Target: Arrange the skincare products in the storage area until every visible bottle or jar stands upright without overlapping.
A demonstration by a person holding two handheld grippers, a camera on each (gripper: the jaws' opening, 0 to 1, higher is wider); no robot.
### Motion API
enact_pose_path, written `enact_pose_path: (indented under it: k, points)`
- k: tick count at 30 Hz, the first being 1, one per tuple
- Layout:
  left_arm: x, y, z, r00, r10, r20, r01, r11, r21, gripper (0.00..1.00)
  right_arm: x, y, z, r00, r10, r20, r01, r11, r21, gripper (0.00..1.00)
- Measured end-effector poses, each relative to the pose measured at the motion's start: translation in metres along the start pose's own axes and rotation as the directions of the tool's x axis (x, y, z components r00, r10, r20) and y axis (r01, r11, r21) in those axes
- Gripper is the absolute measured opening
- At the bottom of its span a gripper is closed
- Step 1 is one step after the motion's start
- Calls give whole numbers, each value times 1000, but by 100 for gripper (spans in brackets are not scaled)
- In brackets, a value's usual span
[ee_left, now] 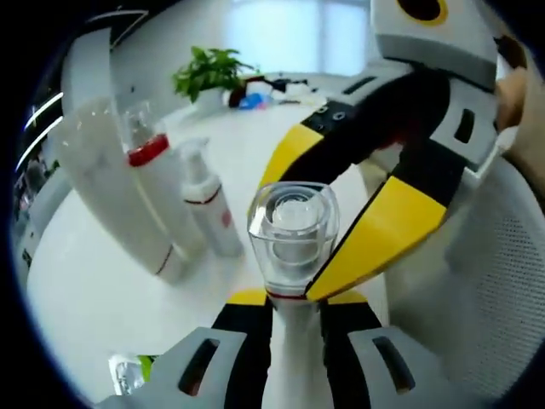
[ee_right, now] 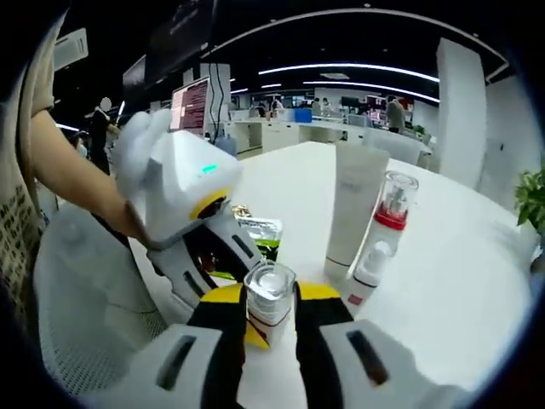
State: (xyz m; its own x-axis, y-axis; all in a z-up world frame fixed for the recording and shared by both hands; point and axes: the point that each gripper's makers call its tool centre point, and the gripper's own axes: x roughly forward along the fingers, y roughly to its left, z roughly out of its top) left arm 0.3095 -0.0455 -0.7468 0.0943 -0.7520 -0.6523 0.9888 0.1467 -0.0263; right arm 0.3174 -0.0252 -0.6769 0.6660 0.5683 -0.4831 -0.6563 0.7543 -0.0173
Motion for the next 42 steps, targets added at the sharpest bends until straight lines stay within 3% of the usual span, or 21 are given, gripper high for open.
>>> enact_pose_path:
  k: [12, 18, 22, 33, 39, 42]
  points:
    - [4, 5, 1, 1000, -8, 22, 8, 1000, 19, 18, 4, -4, -1, 1000, -10, 4, 10, 1000, 20, 22]
    - [6, 9, 3, 999, -21, 32, 19, 999, 51, 18, 2, -12, 4, 998, -40, 47, 35, 994, 99, 36]
    - [8, 15, 4, 999, -23, 40, 21, 998, 55, 18, -1, -14, 4, 998, -39, 57, 33, 993, 115, 38]
    - [12, 46, 11, 997, 2, 72, -5, 999, 43, 18, -12, -32, -4, 992, -111, 58, 100, 980, 173, 61]
    - [15, 59, 15, 997, -1, 82, -1, 1000, 24, 18, -21, -40, -6, 991, -125, 54, 113, 977, 179, 65]
    - [19, 63, 18, 998, -11, 60, 9, 999, 34, 18, -26, -45, -10, 989, -141, 49, 129, 972, 194, 65]
